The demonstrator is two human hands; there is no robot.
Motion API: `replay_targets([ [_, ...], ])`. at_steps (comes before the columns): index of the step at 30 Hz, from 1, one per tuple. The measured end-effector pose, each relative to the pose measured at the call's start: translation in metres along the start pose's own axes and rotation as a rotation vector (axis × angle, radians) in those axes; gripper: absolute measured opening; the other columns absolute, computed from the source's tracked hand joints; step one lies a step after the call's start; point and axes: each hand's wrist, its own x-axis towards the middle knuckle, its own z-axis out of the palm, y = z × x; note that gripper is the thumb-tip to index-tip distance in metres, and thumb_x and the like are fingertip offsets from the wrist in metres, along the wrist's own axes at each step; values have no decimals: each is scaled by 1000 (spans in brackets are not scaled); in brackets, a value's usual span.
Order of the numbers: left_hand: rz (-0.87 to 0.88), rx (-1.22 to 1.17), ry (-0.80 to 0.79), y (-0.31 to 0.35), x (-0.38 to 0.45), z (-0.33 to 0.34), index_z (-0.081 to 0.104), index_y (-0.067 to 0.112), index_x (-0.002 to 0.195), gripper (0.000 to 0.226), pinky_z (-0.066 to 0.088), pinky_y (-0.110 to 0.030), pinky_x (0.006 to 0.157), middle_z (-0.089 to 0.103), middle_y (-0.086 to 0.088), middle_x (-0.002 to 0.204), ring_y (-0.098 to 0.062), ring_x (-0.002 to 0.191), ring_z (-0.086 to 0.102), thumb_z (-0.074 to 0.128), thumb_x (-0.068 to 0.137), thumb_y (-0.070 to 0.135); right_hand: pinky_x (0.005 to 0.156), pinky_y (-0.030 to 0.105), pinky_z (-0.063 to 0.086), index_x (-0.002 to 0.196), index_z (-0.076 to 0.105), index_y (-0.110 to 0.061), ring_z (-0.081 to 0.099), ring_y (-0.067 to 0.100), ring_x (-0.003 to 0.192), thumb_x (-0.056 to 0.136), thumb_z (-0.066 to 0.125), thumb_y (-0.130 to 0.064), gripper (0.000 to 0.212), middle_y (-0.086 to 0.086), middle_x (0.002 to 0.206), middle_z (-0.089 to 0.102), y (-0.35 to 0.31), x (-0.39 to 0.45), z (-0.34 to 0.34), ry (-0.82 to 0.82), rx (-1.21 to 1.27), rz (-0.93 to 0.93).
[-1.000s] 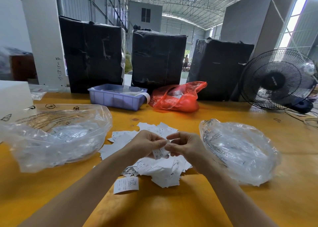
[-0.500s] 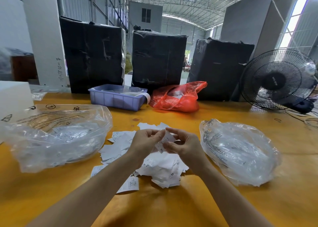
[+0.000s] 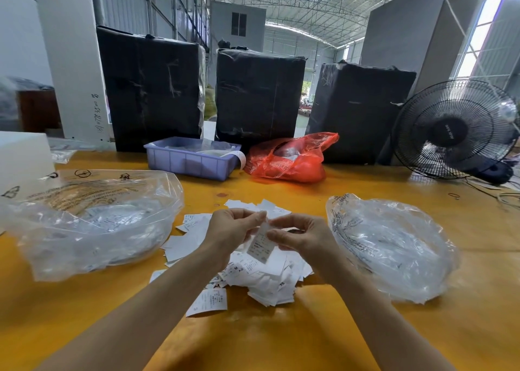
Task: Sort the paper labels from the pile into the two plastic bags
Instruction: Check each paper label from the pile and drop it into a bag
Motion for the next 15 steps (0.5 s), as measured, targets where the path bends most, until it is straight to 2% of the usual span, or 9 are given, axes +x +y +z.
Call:
replay_targets([
  [2,18,36,-10,-1,0,0,73,11,72,18,46,-22,56,67,2,59,-12,59,58,71,82,26,63,23,53,87,69,-6,63,11,65,72,77,-13,18,3,78,70,0,0,-1,-65,52,81],
  [4,8,55,-23,-1,0,0,73,11,74,19,46,-24,57,67,3,60,-12,61,59,70,82,28,61,21,50,84,68,-3,61,11,62,76,74,-9,12,5,73,68,1,0,-1,-73,110,113],
  [6,-45,30,-55,-1,1,1,71,8,83,24,47,-26,60,69,1,65,-15,65,63,70,80,32,61,21,50,78,67,-2,59,14,64,80,70,-5,5,9,72,66,-1,0,-1,-19,165,113],
  [8,-88,36,-124,1,1,-1,70,8,86,29,48,-22,57,70,0,66,-12,63,65,73,75,35,62,22,50,77,66,-3,59,18,69,82,68,-4,6,12,74,65,-2,1,-2,64,182,101],
  [11,-92,129,-209,2,1,-5,72,6,83,22,49,-17,52,70,-3,65,-7,55,63,79,68,21,61,24,50,79,64,-2,59,20,69,84,66,-3,5,11,72,64,-3,0,-3,158,181,91],
  [15,-99,214,-212,5,5,-11,71,4,81,16,49,-17,51,70,-5,65,-8,52,63,80,69,8,61,21,51,81,63,-1,58,17,65,80,69,1,6,10,71,62,-5,-1,-2,205,219,81],
])
